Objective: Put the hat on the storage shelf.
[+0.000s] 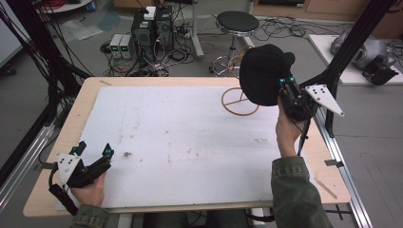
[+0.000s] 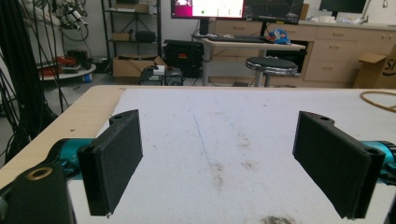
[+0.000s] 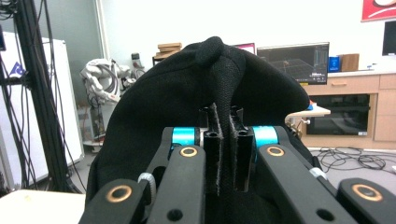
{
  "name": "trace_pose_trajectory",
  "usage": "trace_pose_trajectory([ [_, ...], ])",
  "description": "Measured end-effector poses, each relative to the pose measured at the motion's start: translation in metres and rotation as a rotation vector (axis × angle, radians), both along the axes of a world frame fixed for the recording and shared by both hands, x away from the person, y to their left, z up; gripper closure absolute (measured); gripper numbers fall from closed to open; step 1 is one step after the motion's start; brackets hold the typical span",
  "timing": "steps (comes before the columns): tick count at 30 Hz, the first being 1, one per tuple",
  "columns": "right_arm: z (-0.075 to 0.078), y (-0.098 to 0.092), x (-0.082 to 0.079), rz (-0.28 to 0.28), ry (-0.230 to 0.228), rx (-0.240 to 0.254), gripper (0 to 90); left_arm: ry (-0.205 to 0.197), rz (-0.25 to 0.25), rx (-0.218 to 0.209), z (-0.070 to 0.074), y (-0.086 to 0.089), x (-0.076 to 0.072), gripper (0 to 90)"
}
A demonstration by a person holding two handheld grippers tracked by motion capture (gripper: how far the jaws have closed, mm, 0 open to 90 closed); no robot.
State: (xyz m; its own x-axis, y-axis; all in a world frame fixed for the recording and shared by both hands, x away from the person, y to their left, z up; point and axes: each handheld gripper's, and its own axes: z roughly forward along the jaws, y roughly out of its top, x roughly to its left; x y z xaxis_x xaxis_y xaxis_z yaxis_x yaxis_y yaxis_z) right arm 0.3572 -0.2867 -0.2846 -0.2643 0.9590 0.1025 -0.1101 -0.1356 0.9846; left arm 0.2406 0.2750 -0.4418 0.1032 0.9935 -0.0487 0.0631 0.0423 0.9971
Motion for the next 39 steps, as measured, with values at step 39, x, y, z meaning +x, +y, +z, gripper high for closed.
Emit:
trace_pose_trajectory([
  [39,0.048,0.032,0.123,-0.068,0.109,-0.061,87.2,0.003,-0.024,-0.01,-0.001,0.001,0.003,16.0],
])
